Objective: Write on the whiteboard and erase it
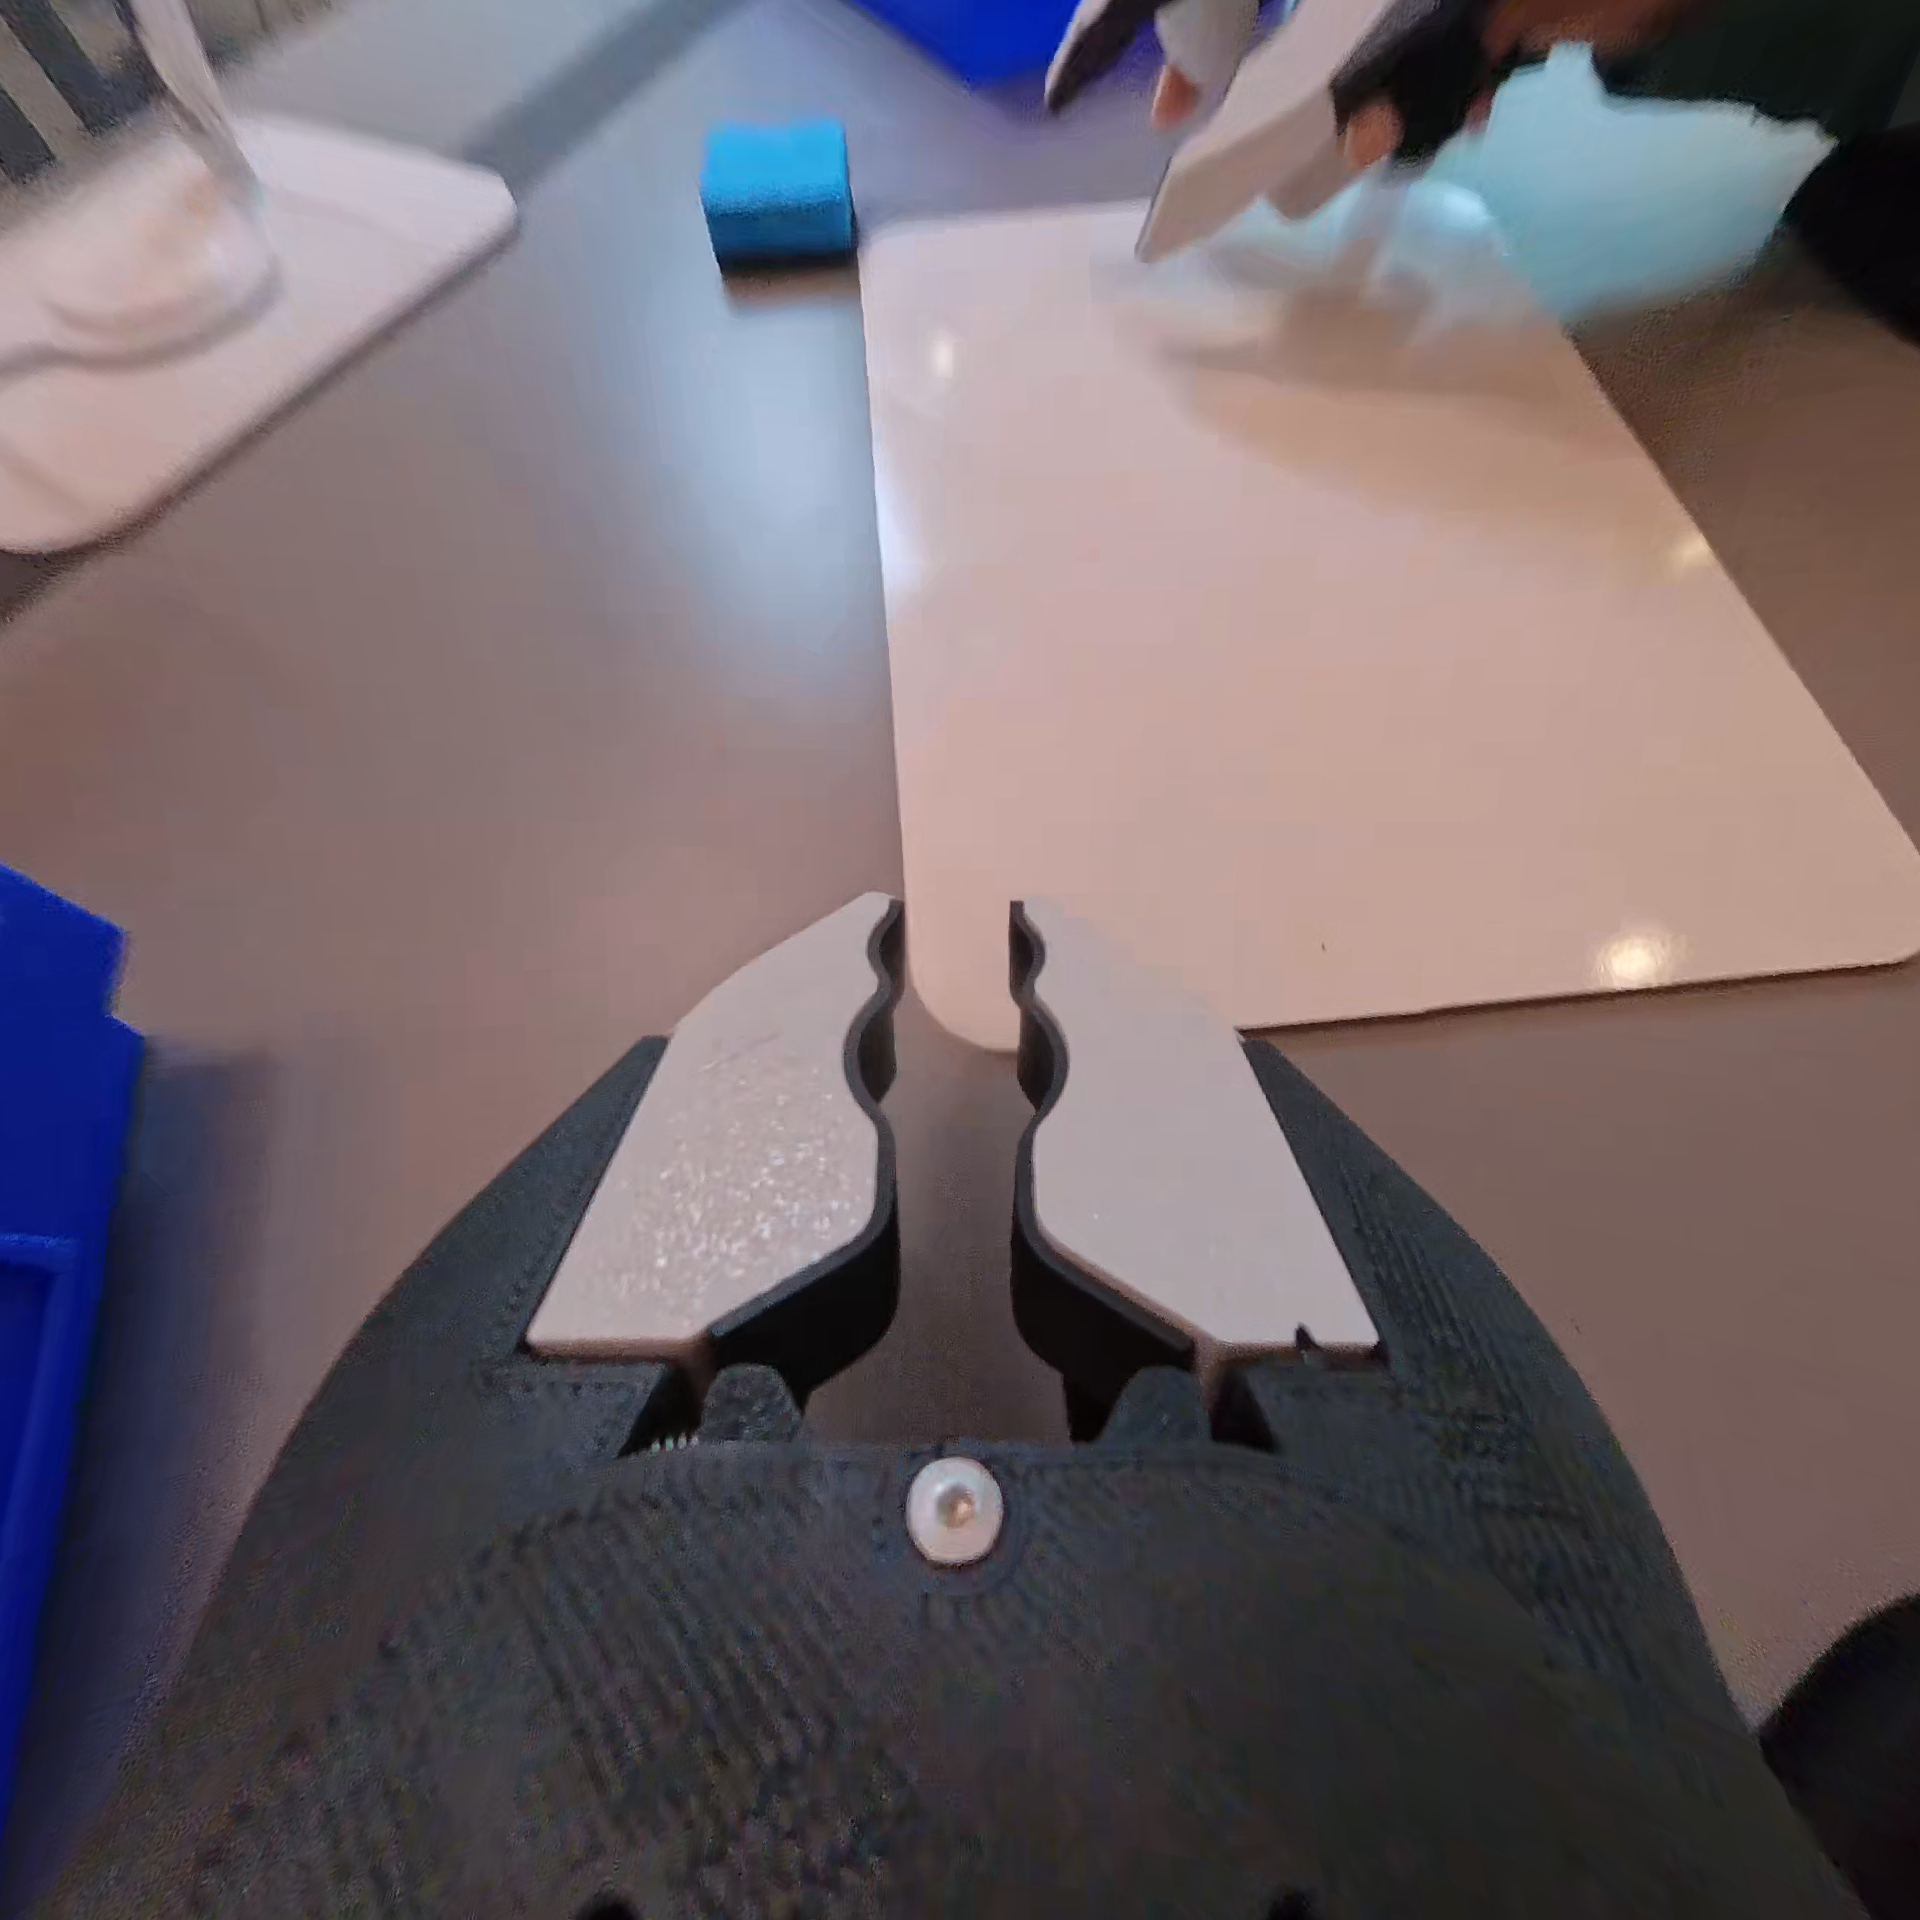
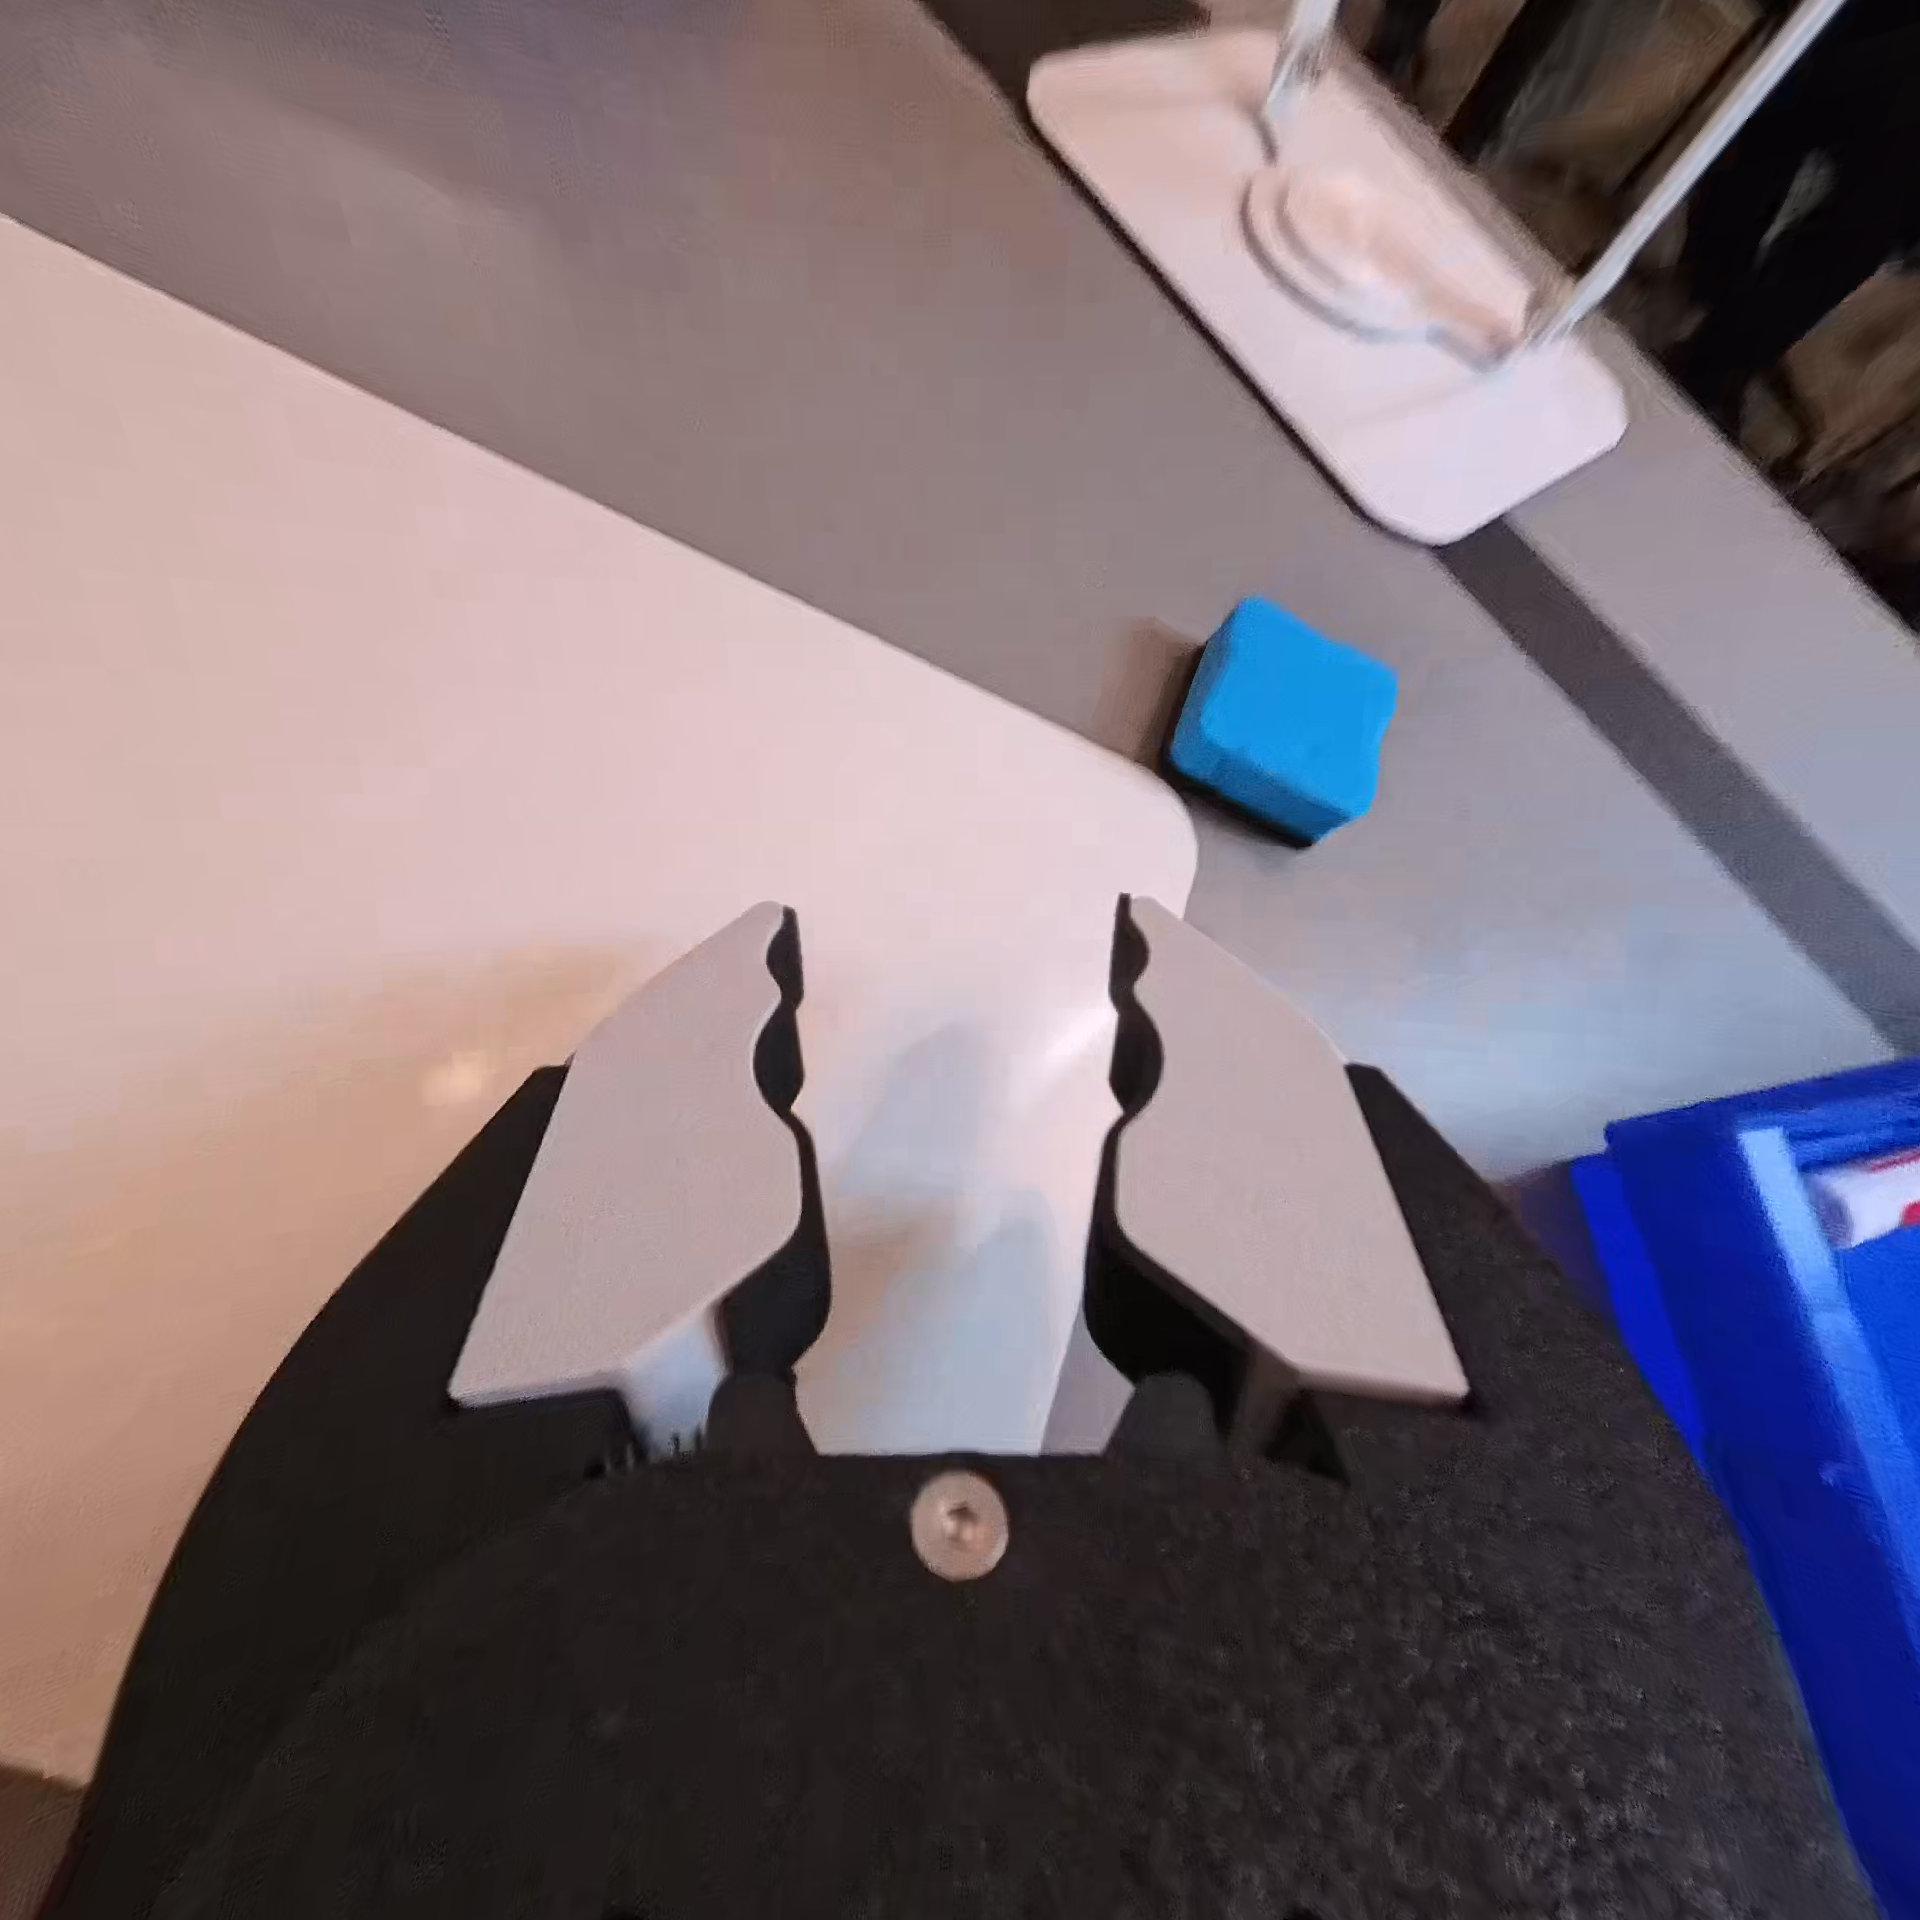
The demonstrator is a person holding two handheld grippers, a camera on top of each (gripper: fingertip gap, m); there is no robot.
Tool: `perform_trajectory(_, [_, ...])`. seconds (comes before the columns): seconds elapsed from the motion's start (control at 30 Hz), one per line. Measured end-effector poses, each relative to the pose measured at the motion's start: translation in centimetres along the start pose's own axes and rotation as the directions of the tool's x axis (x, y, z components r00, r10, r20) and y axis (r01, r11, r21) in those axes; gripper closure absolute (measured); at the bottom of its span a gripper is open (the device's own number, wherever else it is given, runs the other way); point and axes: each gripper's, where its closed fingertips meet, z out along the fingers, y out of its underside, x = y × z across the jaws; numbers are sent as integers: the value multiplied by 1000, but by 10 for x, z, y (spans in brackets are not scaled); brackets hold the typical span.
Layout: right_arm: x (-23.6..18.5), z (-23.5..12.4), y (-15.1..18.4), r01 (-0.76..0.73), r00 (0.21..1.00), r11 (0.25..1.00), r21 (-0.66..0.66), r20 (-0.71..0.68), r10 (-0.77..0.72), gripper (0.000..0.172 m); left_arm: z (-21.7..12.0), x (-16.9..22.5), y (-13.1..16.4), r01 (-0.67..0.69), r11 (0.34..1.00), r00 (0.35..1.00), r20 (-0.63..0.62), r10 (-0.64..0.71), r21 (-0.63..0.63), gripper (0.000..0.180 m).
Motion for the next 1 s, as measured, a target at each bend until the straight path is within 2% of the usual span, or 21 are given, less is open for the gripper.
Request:
perform_trajectory(0.13, [-6, -11, -37, 106, 992, 965, 241, -93, -86, 110, -13, -14, -26, -90, 983, 988, 137, 69, 158, 167])
perform_trajectory(0.23, [-10, -28, -58, 25, 997, 900, 435, -78, 10, 121, -23, -27, -35, -134, 965, 968, 238, 78, 226, 169])
perform_trajectory(0.33, [1, -41, -64, -109, 988, 837, 536, -35, 151, 128, -36, -40, -43, -128, 944, 952, 303, 31, 303, 173])
perform_trajectory(0.43, [23, -52, -61, -197, 962, 785, 587, -38, 270, 134, -53, -55, -50, -93, 922, 929, 366, -55, 375, 176])
perform_trajectory(0.53, [34, -56, -54, -245, 942, 764, 597, -39, 333, 137, -76, -79, -49, -66, 919, 873, 469, -136, 389, 180])
perform_trajectory(0.7, [32, -54, -55, -236, 947, 774, 588, -40, 320, 141, -137, -108, -62, -94, 844, 780, 566, -267, 528, 180])
perform_trajectory(0.77, [28, -59, -59, -213, 954, 770, 602, -43, 298, 141, -148, -115, -60, -102, 823, 765, 573, -294, 559, 180])
perform_trajectory(0.83, [26, -63, -62, -199, 957, 761, 617, -46, 287, 141, -145, -119, -53, -111, 839, 761, 588, -273, 532, 180])
perform_trajectory(0.93, [28, -66, -62, -179, 957, 764, 620, -69, 281, 139, -119, -124, -34, -124, 934, 758, 639, -128, 335, 173])
perform_trajectory(1.0, [32, -68, -61, -166, 956, 767, 619, -92, 280, 139, -98, -129, -14, -86, 981, 757, 651, -50, 175, 144])
